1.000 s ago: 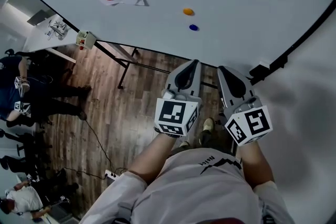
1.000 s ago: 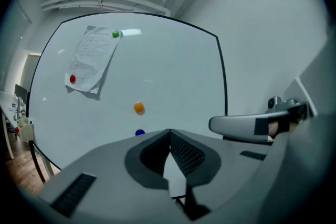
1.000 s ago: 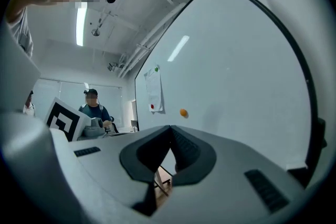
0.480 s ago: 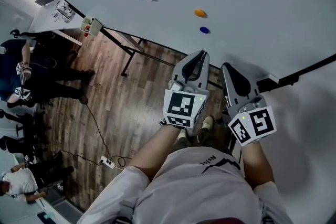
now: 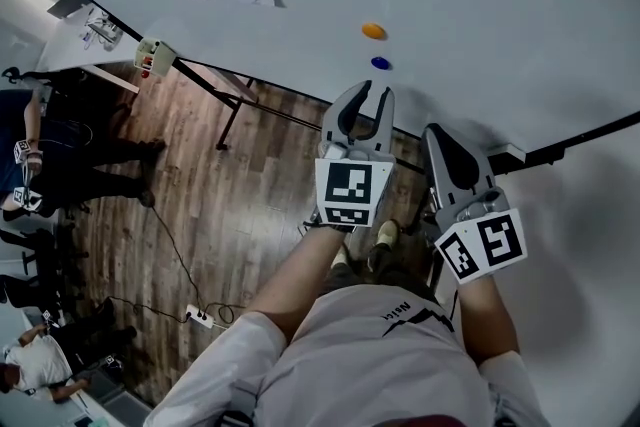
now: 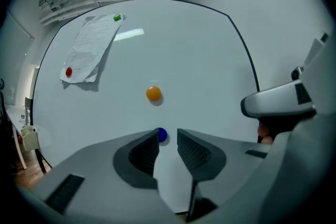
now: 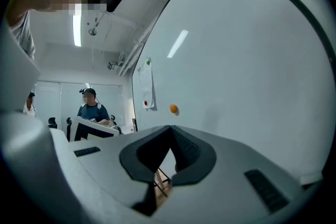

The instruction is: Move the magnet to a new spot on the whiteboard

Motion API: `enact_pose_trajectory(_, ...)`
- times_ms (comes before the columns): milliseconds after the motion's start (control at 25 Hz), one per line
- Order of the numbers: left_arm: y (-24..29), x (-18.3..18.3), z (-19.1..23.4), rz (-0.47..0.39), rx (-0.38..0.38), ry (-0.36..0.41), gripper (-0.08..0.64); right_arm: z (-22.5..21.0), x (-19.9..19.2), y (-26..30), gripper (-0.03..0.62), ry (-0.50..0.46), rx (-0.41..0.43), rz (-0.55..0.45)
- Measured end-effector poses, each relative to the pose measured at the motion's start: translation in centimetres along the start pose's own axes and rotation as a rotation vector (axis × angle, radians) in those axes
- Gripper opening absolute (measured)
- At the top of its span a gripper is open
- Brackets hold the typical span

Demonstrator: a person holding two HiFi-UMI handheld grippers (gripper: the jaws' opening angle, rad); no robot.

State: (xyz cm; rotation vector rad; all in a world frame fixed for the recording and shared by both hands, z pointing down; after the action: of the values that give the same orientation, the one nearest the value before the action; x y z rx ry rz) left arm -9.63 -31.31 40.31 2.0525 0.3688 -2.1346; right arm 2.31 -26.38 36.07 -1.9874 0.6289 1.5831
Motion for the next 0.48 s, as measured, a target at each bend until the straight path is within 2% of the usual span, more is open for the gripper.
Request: enact_pose_trajectory(480, 3.0, -1.7, 1.3, 0.024, 0.047, 0.058, 0.128, -1.4, -0.4, 1.0, 0.012, 0.004, -0.02, 0.005)
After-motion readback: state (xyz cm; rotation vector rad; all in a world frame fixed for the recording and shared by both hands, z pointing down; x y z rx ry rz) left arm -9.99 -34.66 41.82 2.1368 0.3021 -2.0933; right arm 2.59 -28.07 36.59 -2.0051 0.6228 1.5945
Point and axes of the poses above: the fingertips, and each gripper's own axes: y forward along the fingers, z to its left, x out of its top, the point moved 4 cm from there along -y, backward along the fingers, and after that the axes turned 7 degrees about -z, right-handed, at the moved point
